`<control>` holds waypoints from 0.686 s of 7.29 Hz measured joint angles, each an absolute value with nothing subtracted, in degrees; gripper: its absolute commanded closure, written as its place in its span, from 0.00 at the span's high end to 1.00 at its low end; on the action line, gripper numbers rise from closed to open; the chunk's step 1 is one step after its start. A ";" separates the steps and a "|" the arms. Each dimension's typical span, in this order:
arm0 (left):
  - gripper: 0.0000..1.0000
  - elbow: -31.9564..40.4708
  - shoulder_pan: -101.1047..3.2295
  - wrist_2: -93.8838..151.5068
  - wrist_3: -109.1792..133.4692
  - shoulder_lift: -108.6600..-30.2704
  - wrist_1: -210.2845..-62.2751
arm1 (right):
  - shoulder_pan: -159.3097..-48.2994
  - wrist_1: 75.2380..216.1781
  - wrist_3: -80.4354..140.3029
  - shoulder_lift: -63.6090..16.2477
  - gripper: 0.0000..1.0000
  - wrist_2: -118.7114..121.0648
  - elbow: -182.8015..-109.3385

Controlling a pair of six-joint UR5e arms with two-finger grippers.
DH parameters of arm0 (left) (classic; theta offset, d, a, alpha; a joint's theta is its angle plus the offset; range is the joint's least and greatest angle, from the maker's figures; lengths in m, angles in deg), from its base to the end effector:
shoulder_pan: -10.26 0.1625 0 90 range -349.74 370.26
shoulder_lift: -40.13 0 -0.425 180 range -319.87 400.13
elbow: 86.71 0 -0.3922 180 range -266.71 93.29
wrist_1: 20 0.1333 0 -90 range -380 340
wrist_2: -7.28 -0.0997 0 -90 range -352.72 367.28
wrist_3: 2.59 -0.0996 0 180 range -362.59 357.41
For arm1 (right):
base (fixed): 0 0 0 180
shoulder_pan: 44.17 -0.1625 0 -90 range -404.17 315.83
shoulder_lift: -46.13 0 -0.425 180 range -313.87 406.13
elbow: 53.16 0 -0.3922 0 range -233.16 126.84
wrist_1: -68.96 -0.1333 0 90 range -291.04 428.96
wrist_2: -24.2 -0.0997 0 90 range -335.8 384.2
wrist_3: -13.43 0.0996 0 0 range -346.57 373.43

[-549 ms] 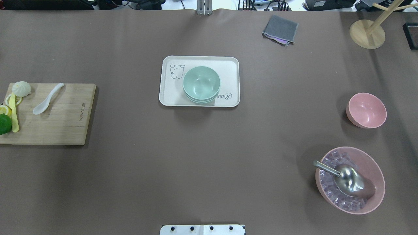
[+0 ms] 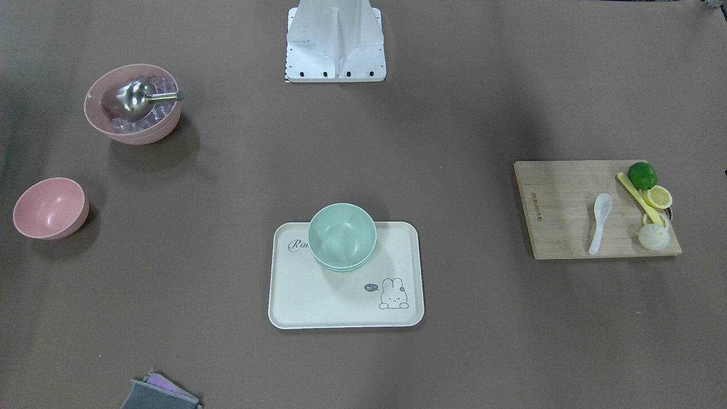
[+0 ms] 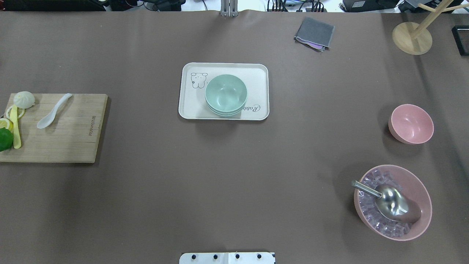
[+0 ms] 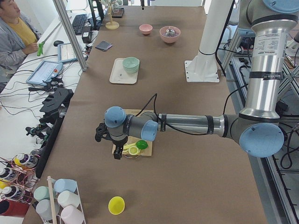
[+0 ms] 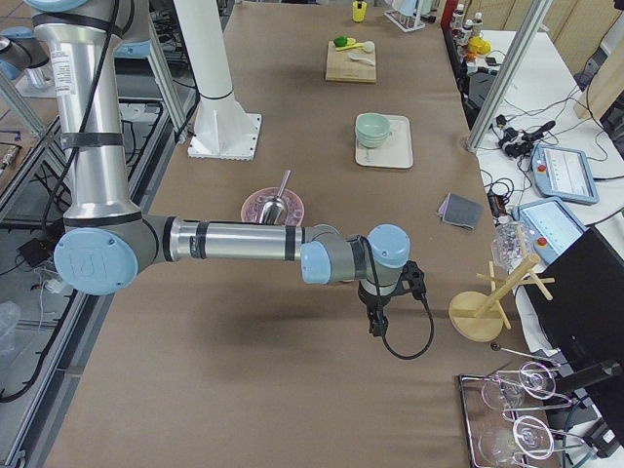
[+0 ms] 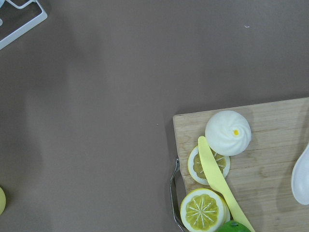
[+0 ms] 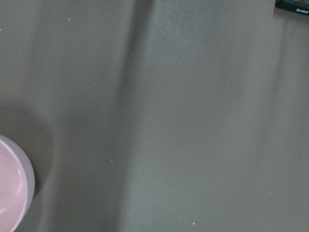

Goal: Stack pink bowl on green and place spoon

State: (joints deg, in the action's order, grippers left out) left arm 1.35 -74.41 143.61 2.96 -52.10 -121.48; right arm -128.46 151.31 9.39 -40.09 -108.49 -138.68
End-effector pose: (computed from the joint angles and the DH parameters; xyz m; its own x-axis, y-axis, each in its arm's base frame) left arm -0.0127 -0.5238 0.6322 0.6794 0.1158 -0.7245 -0.0253 0.9906 0.1345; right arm 0.0129 -0.5319 0.6520 0.7145 -0.2240 0.6629 0.1495 0.9744 0.1681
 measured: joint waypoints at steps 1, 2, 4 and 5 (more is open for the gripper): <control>0.98 1.48 -74.40 143.45 3.04 -51.95 -121.55 | -128.46 151.24 9.35 -40.15 1.00 -108.56 -138.67; 0.98 1.63 -74.38 143.23 3.11 -51.87 -121.63 | -128.46 151.18 9.25 -40.23 1.00 -108.70 -138.69; 0.98 2.52 -74.38 143.59 3.44 -51.60 -121.77 | -128.46 151.08 8.84 -40.39 1.00 -108.82 -138.69; 0.98 3.02 -74.38 143.71 3.44 -51.13 -122.07 | -128.46 150.96 8.81 -40.57 1.00 -108.87 -138.76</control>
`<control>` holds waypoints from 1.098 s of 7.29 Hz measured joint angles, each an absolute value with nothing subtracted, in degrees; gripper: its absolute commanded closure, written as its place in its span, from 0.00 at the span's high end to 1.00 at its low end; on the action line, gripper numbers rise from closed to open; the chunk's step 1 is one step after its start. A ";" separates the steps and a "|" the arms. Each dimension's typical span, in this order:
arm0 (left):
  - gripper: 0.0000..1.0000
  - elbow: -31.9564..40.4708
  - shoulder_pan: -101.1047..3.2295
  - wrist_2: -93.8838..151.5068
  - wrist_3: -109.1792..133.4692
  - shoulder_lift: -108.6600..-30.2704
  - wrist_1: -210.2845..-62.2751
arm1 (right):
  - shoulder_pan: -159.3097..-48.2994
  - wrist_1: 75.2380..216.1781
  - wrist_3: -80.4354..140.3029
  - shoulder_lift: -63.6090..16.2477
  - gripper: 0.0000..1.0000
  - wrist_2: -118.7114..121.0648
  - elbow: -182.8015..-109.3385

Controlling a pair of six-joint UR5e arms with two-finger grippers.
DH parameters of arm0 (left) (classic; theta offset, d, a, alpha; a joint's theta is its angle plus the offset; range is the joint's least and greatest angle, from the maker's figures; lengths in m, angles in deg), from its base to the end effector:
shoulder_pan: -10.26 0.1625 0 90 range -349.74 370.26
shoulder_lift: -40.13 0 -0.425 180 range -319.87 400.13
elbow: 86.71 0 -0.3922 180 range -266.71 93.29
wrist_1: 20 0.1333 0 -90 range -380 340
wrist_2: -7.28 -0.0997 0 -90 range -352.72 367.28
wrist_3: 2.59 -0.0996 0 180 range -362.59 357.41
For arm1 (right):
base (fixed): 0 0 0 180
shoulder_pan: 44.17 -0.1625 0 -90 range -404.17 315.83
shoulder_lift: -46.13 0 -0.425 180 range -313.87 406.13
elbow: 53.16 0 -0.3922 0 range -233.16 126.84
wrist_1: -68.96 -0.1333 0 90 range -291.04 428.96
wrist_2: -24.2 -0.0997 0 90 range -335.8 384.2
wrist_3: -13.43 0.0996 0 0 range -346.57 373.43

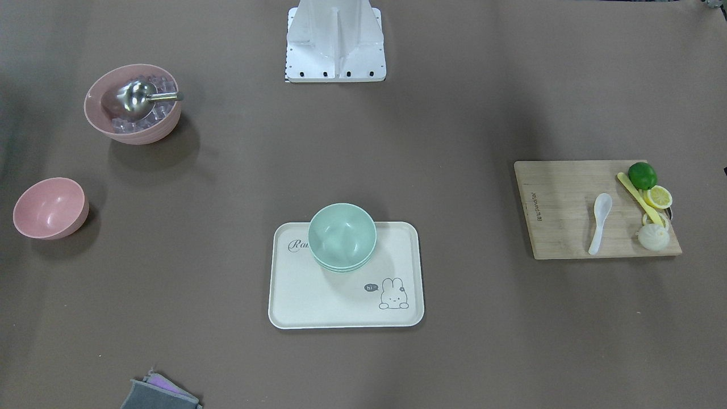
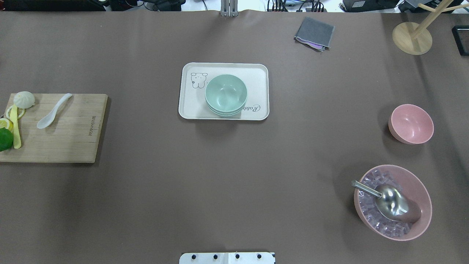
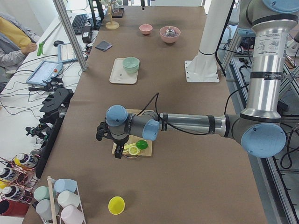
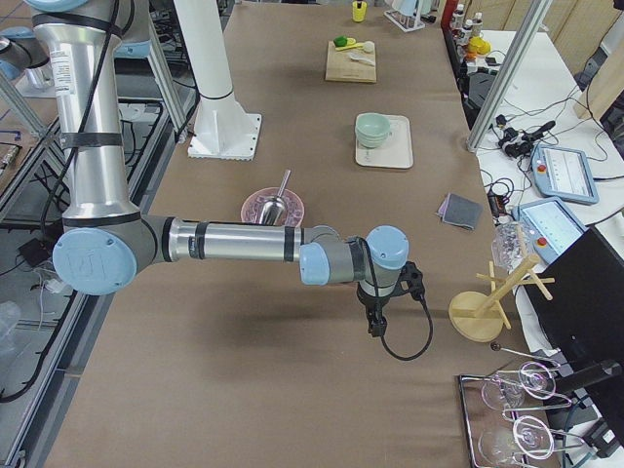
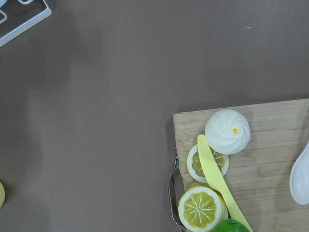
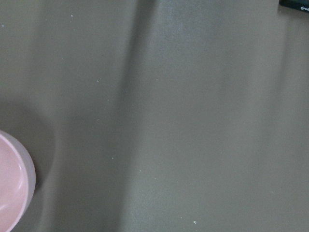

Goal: Stack pink bowl on green and place spoon

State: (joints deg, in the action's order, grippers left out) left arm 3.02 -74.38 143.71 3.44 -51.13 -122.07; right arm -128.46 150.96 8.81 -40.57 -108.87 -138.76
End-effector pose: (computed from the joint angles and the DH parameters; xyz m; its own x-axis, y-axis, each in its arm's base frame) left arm -0.0128 -0.5176 0.6250 0.6768 0.1242 -0.7256 -0.0200 0.9884 0.1506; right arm 0.0128 -0.5282 0.6546 0.7084 -0.2334 0.6661 0.1563 0.9722 0.1744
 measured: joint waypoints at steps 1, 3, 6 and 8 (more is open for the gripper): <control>0.98 3.25 -74.35 143.73 3.32 -50.54 -123.11 | -128.46 150.20 8.91 -41.02 1.00 -108.92 -138.81; 0.98 3.25 -74.08 143.79 4.12 -49.27 -126.32 | -128.40 146.67 9.15 -42.46 1.00 -109.13 -138.52; 0.98 3.27 -73.84 143.85 5.51 -48.93 -127.36 | -128.28 144.93 9.29 -43.06 1.00 -110.82 -138.42; 0.98 3.27 -73.78 144.75 5.64 -48.91 -127.40 | -127.53 144.75 9.39 -42.88 1.00 -111.11 -138.42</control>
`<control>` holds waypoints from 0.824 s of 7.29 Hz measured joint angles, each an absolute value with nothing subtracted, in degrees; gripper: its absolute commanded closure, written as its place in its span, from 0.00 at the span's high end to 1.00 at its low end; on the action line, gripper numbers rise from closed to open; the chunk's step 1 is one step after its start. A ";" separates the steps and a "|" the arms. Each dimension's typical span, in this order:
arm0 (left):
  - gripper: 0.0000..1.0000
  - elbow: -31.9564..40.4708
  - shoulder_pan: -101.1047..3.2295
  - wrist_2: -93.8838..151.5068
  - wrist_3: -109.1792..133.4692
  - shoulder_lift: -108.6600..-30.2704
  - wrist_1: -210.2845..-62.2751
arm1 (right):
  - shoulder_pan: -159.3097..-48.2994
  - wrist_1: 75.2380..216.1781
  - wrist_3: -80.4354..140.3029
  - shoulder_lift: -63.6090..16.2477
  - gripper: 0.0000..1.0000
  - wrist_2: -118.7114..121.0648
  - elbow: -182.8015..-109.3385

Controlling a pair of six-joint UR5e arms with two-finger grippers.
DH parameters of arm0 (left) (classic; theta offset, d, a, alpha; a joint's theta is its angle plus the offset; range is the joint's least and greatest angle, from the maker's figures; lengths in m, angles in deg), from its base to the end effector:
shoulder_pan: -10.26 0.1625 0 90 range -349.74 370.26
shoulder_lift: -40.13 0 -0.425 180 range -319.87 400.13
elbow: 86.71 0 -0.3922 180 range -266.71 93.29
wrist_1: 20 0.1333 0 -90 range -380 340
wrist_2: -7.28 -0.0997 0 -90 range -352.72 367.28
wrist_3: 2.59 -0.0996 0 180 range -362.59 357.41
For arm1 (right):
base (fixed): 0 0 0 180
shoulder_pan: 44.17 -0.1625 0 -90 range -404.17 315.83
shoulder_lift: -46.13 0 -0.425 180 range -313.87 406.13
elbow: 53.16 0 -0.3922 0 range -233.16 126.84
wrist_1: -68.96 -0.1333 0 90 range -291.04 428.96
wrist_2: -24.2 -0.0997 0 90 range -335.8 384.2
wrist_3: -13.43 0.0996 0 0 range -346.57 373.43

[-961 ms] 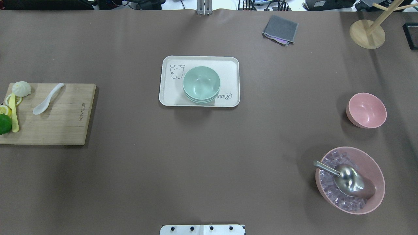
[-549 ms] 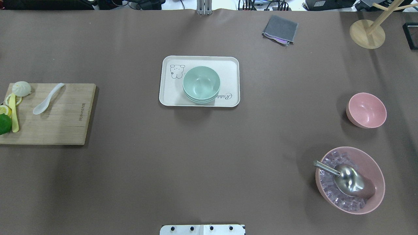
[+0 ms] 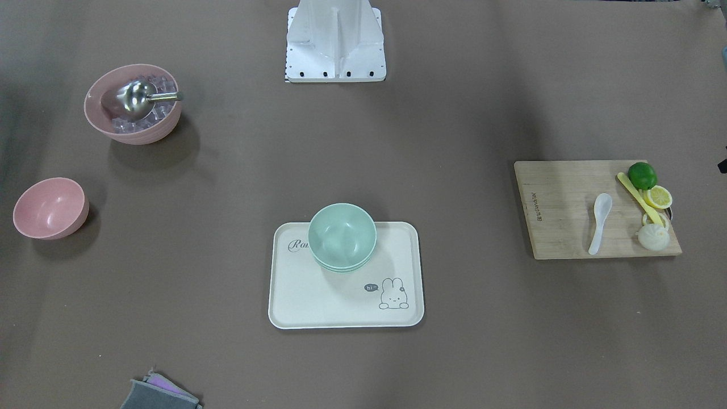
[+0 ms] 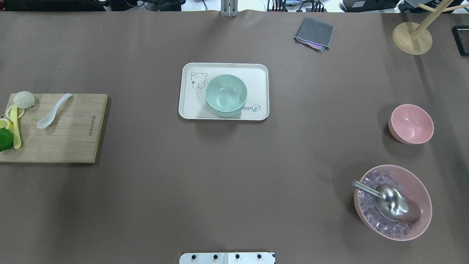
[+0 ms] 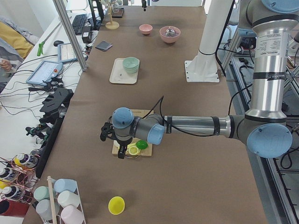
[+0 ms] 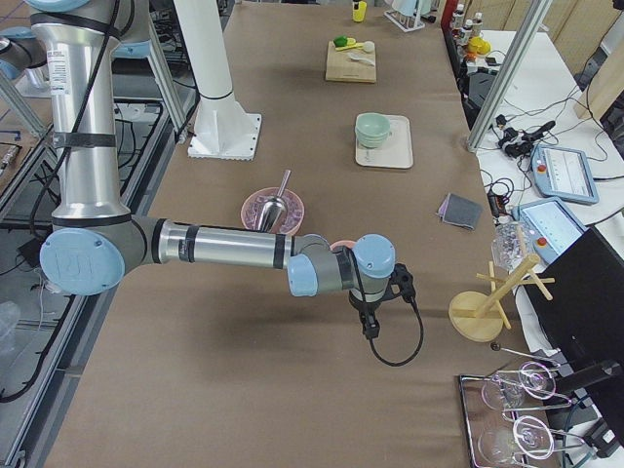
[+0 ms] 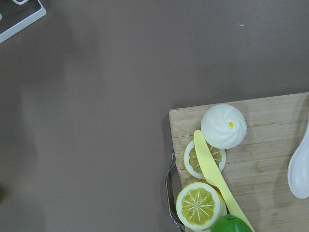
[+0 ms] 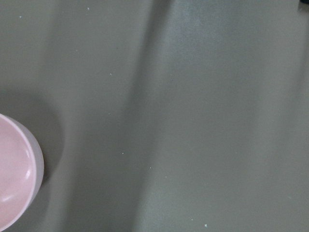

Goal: Stack pink bowl on green and place spoon

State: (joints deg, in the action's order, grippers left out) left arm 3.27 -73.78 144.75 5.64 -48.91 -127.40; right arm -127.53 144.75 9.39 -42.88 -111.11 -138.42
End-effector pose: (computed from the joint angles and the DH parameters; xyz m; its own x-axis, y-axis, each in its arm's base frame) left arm -0.0077 -0.5032 0.6305 0.6582 0.1380 -0.7401 -0.0054 0.9839 0.1786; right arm 0.0032 -0.5133 0.6639 0.6739 -0.2778 0.6846 0.1616 0.9596 0.2304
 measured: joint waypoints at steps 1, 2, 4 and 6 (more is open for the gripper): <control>0.98 3.26 -73.77 145.31 5.66 -48.91 -127.40 | -127.10 143.91 9.38 -42.98 1.00 -111.21 -138.28; 0.98 3.25 -73.77 145.56 5.67 -48.90 -127.42 | -126.79 142.59 9.43 -43.14 1.00 -111.45 -138.07; 0.98 3.25 -73.66 145.69 5.73 -48.90 -127.48 | -124.26 141.26 12.77 -42.75 1.00 -112.72 -139.13; 0.98 3.32 -73.17 145.70 5.76 -48.90 -127.49 | -118.62 138.34 22.00 -41.91 1.00 -111.86 -140.56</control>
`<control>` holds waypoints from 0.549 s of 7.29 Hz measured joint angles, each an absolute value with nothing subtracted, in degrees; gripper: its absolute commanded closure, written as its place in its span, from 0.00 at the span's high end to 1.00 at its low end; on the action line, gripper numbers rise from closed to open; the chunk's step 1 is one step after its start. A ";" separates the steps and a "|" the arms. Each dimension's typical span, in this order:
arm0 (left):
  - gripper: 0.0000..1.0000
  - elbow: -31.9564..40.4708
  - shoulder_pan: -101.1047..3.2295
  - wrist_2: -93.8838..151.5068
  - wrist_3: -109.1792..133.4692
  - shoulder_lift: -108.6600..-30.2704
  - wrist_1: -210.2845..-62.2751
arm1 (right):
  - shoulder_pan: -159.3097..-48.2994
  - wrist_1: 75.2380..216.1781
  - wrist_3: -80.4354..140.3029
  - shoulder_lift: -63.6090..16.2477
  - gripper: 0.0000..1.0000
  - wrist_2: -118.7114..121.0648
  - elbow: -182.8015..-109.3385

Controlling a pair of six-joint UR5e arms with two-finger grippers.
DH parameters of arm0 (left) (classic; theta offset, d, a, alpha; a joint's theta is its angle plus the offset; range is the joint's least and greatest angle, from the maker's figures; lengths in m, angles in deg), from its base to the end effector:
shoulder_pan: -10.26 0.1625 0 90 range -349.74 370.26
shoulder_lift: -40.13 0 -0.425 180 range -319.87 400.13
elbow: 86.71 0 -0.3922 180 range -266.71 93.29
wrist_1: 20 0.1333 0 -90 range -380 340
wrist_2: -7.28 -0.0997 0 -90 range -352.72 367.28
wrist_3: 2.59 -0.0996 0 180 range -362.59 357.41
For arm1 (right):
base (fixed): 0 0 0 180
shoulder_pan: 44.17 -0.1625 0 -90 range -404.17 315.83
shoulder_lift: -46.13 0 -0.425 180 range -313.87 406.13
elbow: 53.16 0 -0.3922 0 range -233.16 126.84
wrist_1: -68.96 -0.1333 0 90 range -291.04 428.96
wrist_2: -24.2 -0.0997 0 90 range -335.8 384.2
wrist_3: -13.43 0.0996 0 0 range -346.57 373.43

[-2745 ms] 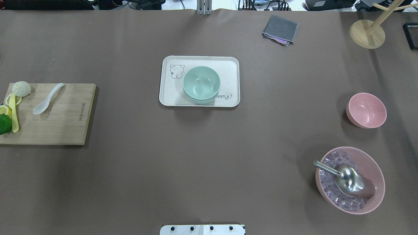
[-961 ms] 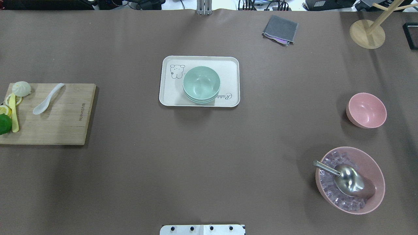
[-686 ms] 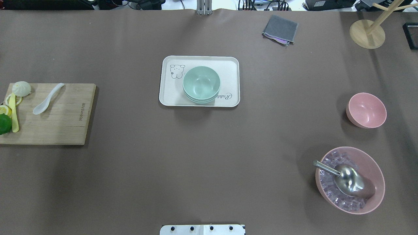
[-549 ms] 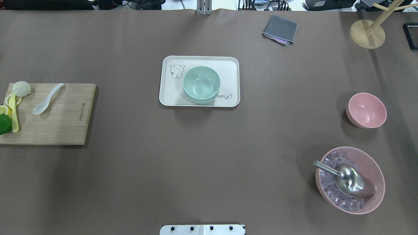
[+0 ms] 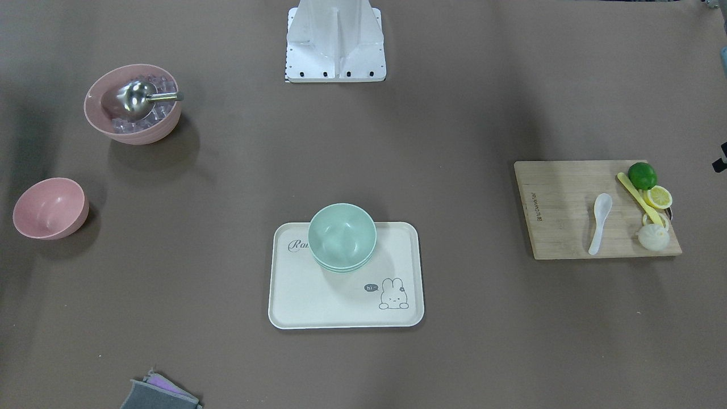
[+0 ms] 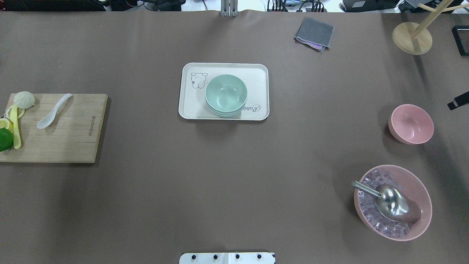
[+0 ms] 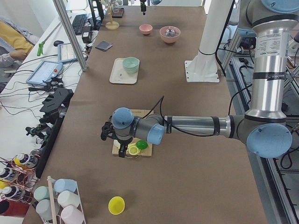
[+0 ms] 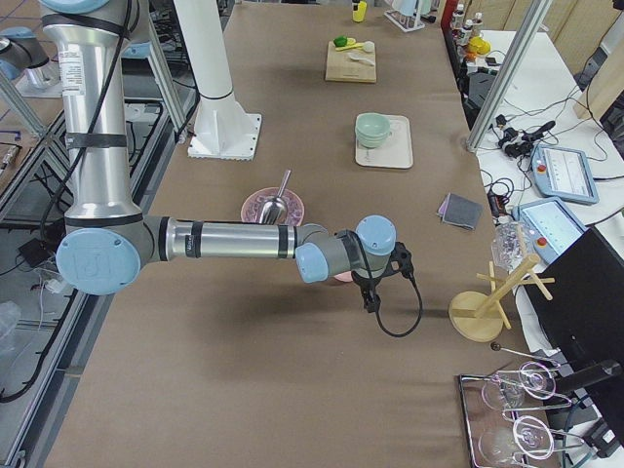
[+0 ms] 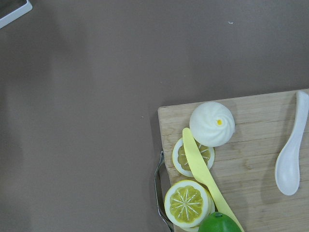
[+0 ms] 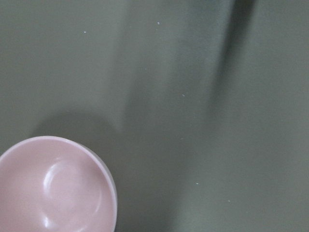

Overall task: Stack pink bowl on green and place spoon
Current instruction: 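Lower the right gripper onto the rim of the small pink bowl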

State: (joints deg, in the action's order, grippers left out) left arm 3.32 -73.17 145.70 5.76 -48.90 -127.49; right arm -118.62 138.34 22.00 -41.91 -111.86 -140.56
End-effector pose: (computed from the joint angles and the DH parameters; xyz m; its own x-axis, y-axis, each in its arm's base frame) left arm -0.0013 -0.5028 0.6288 0.6441 0.1463 -0.7508 -0.0163 0.9839 0.1777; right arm -0.0812 -0.5214 0.6225 0.6334 -0.2834 0.7201 0.1593 0.9583 0.2370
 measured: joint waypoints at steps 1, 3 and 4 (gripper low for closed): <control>0.98 3.32 -72.96 145.71 5.76 -48.90 -127.49 | -116.00 136.50 25.87 -41.72 0.96 -111.12 -140.45; 0.98 3.32 -72.72 145.71 5.76 -48.90 -127.49 | -111.89 135.01 32.40 -40.80 0.70 -110.18 -139.24; 0.98 3.30 -72.70 145.71 5.77 -48.90 -127.49 | -111.07 134.86 33.50 -40.05 0.70 -109.98 -137.88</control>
State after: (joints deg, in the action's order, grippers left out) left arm 3.30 -72.70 145.71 5.77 -48.90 -127.49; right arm -111.07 134.86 33.50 -40.05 -109.98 -137.88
